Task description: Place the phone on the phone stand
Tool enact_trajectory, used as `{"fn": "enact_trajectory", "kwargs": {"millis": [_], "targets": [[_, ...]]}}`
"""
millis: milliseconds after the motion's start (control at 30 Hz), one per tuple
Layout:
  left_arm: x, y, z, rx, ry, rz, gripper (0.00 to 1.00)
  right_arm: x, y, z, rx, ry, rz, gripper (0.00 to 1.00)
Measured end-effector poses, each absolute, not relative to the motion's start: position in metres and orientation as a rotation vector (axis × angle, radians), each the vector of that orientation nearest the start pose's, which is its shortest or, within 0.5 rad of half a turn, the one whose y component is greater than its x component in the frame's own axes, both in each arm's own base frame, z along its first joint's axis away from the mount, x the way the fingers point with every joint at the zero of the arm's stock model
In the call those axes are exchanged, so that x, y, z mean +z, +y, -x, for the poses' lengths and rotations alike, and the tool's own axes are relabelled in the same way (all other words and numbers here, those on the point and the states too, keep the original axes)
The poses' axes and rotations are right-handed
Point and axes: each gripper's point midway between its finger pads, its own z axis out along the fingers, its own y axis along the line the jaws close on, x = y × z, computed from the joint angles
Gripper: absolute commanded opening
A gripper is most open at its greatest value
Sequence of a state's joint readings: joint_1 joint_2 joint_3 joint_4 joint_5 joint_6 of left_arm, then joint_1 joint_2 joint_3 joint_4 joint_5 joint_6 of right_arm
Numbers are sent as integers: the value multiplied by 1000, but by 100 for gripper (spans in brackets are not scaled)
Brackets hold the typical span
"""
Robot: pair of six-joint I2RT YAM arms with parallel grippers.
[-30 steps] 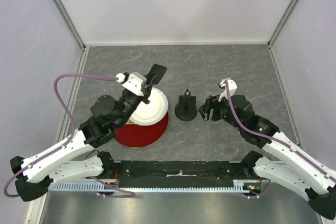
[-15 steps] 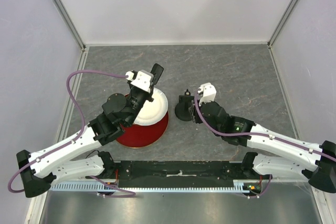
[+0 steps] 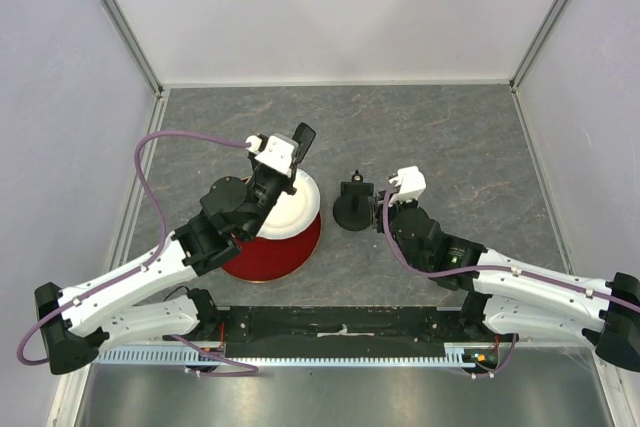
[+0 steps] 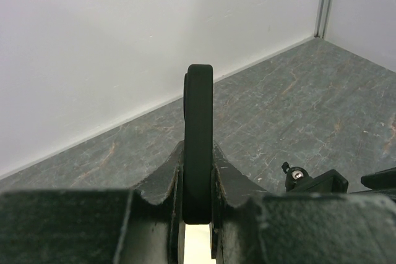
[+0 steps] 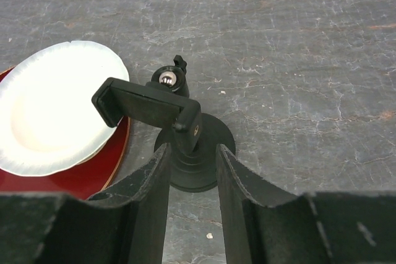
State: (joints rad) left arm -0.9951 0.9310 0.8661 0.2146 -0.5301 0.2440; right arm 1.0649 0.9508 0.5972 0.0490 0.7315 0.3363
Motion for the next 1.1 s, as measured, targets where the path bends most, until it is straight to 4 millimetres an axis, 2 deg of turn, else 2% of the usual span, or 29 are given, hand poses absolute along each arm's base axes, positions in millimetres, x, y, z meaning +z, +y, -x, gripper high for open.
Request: {"fn": "enact_trajectory", "kwargs": {"millis": [167,467,733,1100], "targets": [[360,-231,-264,-248,1378,-456,2,194,220,-244,319,1767,194,41],[358,-233,-264,-255,1384,-462,2,205,229,-251,338,1701,188,36],[357,-234,-264,-255,1385,-463,2,198,232,-254,309,1708,210,36],[351,-236,-265,-251,1403,-475,2,187,224,-253,276,1717,216,33]]}}
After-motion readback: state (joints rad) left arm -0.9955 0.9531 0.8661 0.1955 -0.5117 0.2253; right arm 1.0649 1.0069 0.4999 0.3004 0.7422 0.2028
